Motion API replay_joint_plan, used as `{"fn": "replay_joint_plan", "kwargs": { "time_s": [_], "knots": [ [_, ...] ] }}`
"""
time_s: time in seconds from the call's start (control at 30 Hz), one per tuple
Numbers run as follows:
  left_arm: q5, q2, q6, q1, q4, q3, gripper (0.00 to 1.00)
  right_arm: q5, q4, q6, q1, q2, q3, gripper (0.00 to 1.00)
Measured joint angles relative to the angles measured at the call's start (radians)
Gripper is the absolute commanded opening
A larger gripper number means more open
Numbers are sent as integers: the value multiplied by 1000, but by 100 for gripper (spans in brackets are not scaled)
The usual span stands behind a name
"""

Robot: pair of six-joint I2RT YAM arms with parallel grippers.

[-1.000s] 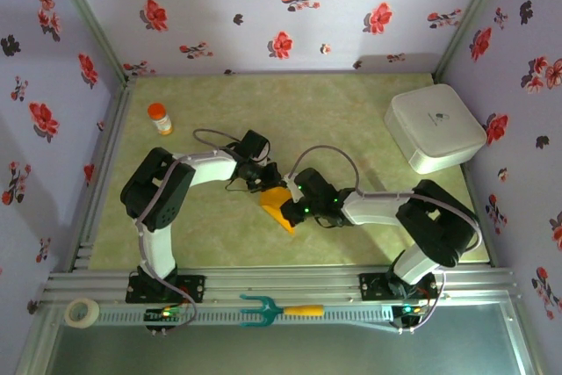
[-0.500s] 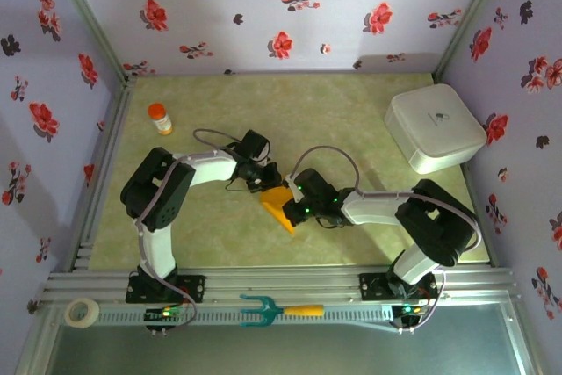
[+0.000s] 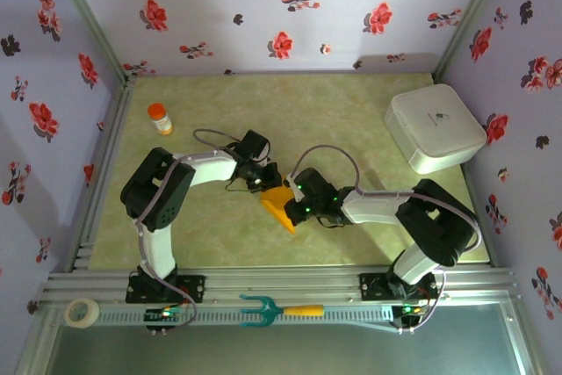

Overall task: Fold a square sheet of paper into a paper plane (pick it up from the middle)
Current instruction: Third fold the triangle at the center of the table.

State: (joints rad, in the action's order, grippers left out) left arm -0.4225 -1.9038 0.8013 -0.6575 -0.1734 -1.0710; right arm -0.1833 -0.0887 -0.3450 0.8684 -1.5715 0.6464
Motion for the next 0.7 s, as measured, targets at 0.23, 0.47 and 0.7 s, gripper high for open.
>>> {"fn": "replay_joint_plan", "kwargs": {
  "time_s": [0.23,0.47,0.7],
  "knots": [
    [0,0,0,0,0,0,11,0,9,0,0,0,0,3],
    [0,0,0,0,0,0,11,1,8,-1,0,-19,6,3],
    [3,0,0,-1,4,0,11,0,8,-4,0,-28,15,3]
  ]
}}
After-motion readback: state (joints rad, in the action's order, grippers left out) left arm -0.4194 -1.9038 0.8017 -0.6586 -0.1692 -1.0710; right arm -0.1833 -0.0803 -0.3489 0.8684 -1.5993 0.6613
